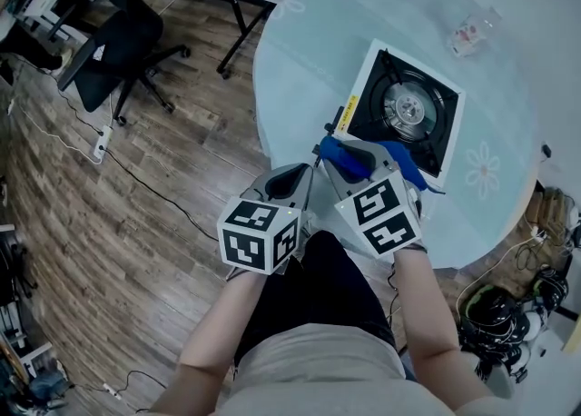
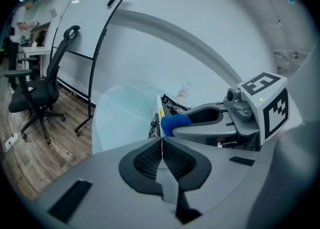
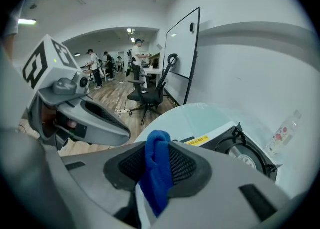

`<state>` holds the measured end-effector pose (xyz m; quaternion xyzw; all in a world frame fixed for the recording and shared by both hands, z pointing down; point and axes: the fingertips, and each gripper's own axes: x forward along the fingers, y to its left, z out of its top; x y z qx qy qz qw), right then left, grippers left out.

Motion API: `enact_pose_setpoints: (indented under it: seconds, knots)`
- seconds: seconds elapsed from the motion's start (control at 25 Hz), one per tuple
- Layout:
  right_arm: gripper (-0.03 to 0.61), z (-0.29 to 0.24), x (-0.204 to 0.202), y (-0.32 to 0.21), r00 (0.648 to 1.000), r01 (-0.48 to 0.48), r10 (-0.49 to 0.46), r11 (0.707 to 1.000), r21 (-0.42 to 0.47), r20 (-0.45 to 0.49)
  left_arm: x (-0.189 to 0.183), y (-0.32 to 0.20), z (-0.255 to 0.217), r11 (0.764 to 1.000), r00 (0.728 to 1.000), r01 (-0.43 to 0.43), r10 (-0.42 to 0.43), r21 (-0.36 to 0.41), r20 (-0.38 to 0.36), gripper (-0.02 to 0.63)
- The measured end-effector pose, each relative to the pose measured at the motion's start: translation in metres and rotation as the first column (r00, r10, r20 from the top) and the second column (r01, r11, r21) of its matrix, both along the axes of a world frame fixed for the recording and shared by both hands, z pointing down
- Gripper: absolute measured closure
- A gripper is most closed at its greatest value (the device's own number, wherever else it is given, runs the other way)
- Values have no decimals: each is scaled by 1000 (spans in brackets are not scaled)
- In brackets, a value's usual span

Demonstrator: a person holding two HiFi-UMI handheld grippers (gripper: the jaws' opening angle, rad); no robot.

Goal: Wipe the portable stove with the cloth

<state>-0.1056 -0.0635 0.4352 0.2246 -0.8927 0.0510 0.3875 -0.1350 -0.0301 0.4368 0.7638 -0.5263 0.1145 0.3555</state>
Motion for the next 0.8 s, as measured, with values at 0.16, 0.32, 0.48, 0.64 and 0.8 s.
enact_pose_setpoints:
  seconds: [0.16,0.32,0.48,0.64,0.8]
  knots:
    - [454,-22,0,5,993,-50,49,999,7,106,-1,10,-7,1000,1000,4,-4,21,-1,595]
    - [454,-50,7,11,970,-100,96,995,5,223,1,21,-14,999,1000,0,0,35,-11,595]
    - [455,-75,15,17,946,-134,128,991,1,298,4,28,-25,997,1000,-19,21,71,-21,595]
    - [456,-98,24,22,919,-158,144,987,8,366,13,32,-47,987,997,-62,68,147,-36,595]
    - [456,-118,32,24,895,-178,154,984,18,419,20,32,-75,972,994,-84,96,220,-47,595]
